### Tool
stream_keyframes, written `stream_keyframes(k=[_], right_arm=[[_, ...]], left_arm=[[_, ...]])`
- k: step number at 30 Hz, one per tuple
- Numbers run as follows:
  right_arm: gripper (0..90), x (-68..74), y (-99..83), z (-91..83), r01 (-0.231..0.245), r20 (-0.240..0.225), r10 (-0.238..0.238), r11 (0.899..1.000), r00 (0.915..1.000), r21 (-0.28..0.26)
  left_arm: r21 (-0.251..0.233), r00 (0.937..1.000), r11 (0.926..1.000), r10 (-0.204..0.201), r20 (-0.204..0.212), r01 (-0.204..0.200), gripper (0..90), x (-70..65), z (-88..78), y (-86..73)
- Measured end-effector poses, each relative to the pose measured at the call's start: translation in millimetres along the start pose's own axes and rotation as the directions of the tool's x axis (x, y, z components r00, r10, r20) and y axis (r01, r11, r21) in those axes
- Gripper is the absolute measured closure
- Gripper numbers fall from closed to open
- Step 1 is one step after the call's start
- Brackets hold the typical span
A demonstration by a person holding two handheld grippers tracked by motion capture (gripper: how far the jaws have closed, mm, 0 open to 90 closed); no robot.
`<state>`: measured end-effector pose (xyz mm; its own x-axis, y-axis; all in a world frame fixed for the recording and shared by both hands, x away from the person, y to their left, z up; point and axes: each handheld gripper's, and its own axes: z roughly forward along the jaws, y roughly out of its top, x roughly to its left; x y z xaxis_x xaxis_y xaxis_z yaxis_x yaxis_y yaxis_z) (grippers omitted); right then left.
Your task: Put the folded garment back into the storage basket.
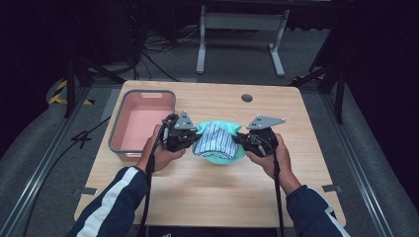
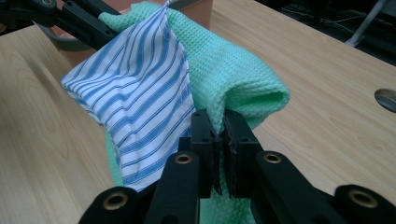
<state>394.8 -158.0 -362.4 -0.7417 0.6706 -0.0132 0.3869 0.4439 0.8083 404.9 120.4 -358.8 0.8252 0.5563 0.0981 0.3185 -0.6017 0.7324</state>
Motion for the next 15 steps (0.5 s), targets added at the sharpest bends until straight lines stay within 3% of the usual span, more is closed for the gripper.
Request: stream_keyframes(k=[15], right_arm=[[83.8, 11.9, 33.8, 19.7, 0.04, -0.046, -0.041, 0.999, 0.9981, -0.022]], left_arm=[[-0.011, 0.9968, 0.9993, -0.037, -0.071, 0.036, 82.7, 15.9, -27.3, -8.5]])
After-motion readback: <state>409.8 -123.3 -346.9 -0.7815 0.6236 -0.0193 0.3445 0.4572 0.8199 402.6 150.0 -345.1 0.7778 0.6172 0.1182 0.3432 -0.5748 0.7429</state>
